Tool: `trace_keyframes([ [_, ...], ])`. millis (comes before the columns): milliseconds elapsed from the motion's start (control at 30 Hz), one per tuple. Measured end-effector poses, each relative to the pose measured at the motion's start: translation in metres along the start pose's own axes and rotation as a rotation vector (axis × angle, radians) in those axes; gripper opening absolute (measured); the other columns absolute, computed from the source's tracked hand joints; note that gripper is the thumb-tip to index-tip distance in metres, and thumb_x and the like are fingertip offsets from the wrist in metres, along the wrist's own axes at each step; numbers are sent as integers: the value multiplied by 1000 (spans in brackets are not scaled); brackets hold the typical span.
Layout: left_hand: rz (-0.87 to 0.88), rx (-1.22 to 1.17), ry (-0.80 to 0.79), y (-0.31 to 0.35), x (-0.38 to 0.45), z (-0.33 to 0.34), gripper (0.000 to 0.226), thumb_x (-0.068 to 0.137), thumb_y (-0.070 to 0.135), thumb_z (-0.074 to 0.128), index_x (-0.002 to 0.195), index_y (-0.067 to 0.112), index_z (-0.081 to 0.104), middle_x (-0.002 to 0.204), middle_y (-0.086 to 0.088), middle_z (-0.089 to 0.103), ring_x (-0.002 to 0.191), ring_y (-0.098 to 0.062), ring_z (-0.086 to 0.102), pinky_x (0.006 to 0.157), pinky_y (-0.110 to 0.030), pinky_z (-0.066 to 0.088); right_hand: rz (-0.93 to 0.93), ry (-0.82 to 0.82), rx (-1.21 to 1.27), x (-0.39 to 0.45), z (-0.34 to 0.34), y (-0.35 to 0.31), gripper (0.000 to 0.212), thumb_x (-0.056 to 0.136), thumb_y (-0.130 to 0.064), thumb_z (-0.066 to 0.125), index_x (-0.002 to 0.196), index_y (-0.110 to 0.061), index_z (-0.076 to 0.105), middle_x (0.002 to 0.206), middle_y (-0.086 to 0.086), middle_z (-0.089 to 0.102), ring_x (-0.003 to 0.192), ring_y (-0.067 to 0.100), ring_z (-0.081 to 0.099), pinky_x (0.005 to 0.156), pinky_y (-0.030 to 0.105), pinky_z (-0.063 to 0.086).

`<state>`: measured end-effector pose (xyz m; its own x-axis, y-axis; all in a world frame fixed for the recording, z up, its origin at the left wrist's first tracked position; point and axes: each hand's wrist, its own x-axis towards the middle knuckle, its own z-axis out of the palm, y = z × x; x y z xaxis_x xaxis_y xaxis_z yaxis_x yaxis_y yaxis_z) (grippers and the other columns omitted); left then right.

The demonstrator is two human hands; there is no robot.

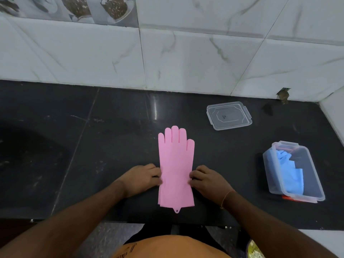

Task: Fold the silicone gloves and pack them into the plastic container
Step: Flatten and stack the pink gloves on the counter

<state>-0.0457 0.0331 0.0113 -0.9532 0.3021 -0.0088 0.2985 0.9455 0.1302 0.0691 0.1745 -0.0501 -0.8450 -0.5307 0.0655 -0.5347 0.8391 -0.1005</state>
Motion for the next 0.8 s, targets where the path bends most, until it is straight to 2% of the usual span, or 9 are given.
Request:
trace_keyframes([
  [100, -8, -62, 120, -3, 1, 16, 39, 111, 39, 24, 136, 18, 45, 137, -7, 47, 129, -34, 44, 119, -57, 32, -24, -18, -4, 4, 0, 0, 21, 90, -28, 77, 111, -24, 77, 125, -1, 69, 114, 21, 61, 89, 33, 61],
  [167, 8, -69, 108, 0, 3, 19, 38, 110, 40, 24, 134, 18, 46, 136, -7, 48, 128, -33, 45, 119, -56, 32, -10, -42, 9, 6, -1, -2, 24, 89, -28, 79, 113, -24, 77, 125, -2, 71, 115, 19, 63, 92, 33, 61],
  [333, 7, -113, 35, -4, 3, 16, 38, 109, 38, 22, 126, 17, 49, 125, -6, 45, 117, -35, 43, 112, -55, 33, 162, -118, 186, 14, -9, -7, 28, 100, -32, 59, 125, -24, 70, 134, -2, 69, 123, 17, 63, 109, 33, 52],
  [433, -3, -278, -32, -7, 2, 4, 36, 106, 36, 24, 117, 16, 52, 117, -5, 49, 104, -34, 45, 99, -52, 36, 463, -133, 399, 24, -22, -3, 29, 97, -40, 47, 122, -31, 60, 114, -2, 71, 99, 17, 66, 90, 35, 56],
  [500, 93, -356, 6, -67, -10, 23, 30, 108, 50, 35, 112, 27, 53, 103, 4, 59, 91, -25, 55, 84, -47, 43, 644, -26, 528, 34, -25, 2, 14, 102, -37, 48, 110, -29, 57, 91, -6, 69, 78, 13, 63, 70, 30, 51],
  [533, 122, -509, -92, -103, -18, 29, 25, 108, 58, 39, 107, 37, 53, 91, 7, 63, 80, -15, 59, 75, -43, 47, 729, 11, 602, 40, -24, 4, 10, 104, -36, 50, 105, -28, 56, 83, -7, 67, 72, 11, 61, 64, 28, 46],
  [600, 57, -740, -224, -148, -26, 38, 15, 109, 49, 49, 99, 40, 54, 76, 6, 66, 66, -9, 61, 62, -33, 47, 892, 16, 723, 55, -21, 8, 11, 105, -35, 54, 100, -26, 59, 78, -6, 67, 70, 12, 62, 65, 31, 47],
  [700, -112, -720, -191, -135, -11, 48, 19, 108, 32, 59, 90, 36, 59, 75, 11, 71, 71, -2, 66, 60, -22, 44, 1067, -25, 756, 70, -9, 12, 12, 103, -33, 57, 97, -25, 63, 87, -7, 67, 83, 17, 64, 76, 31, 47],
  [800, -186, -690, -188, -124, -10, 52, 19, 102, 30, 64, 84, 34, 62, 73, 12, 72, 74, 2, 67, 56, -13, 40, 1168, -2, 756, 75, -2, 11, 13, 101, -34, 58, 91, -29, 62, 86, -9, 66, 79, 11, 62, 76, 28, 46],
])
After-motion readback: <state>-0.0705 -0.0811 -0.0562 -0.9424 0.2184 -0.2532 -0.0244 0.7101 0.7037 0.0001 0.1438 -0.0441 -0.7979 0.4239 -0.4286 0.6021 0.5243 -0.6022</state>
